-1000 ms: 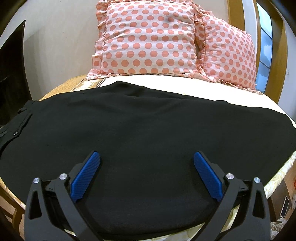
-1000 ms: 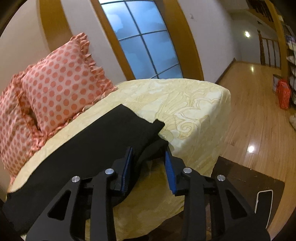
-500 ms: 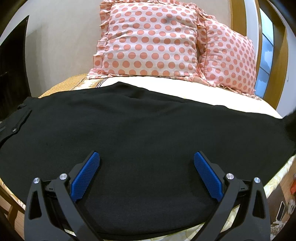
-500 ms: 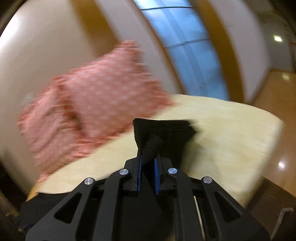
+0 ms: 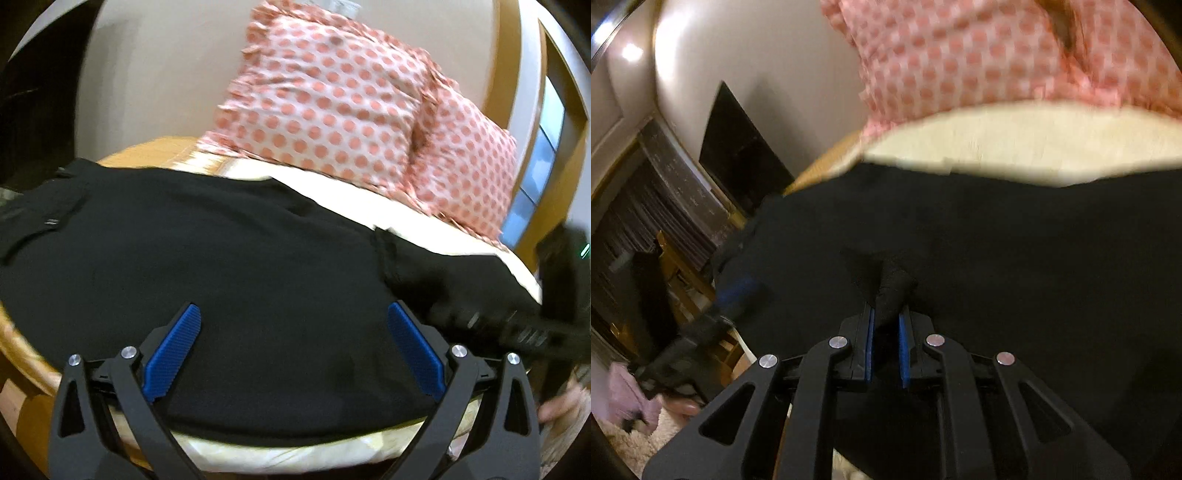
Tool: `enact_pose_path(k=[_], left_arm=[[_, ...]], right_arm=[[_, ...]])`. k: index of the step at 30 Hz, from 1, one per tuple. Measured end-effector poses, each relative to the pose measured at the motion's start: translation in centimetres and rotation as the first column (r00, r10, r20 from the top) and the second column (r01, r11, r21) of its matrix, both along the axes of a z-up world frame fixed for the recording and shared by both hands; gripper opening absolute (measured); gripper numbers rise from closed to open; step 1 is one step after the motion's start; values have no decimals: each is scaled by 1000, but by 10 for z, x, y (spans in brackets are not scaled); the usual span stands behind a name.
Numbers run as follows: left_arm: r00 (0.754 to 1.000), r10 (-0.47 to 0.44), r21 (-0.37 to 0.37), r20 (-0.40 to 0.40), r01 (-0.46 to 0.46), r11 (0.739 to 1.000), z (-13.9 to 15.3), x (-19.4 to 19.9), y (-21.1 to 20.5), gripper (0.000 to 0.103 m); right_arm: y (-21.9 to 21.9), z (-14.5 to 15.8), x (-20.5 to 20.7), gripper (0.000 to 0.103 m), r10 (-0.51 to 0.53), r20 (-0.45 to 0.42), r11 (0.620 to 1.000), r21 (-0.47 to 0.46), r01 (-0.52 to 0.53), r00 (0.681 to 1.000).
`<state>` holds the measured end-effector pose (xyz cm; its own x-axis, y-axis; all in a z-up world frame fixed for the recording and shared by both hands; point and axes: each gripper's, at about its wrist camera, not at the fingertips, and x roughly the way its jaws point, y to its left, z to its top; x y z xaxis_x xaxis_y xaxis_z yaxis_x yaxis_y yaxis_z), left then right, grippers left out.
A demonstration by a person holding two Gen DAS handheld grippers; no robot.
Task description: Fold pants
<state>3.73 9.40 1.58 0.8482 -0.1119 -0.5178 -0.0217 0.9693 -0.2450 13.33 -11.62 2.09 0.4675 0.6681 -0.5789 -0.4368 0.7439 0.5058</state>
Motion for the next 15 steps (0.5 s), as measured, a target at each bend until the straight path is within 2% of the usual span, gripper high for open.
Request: enact_pose_path(k=[6, 10, 11, 13, 15], left_arm=[[993, 108, 17, 36, -109, 994, 10, -14, 31, 101], [990, 141, -10, 31, -141, 990, 9, -16, 43, 101], [989, 145, -12, 28, -145, 989, 8, -17, 46, 101], [987, 159, -11, 31, -159, 987, 7, -19, 49, 101], [985, 171, -12, 30, -171, 985, 6, -22, 53, 101]], right_arm=[[-5, 38, -5, 11, -37, 121, 997, 76, 28, 992], [24, 27, -4, 11, 32, 77, 999, -8, -32, 997], [26, 27, -7, 11, 37, 74, 999, -2, -37, 997], [24, 33, -14, 11, 31, 109, 999, 27, -34, 994], [29, 37, -21, 11, 45, 142, 999, 14, -48, 989]])
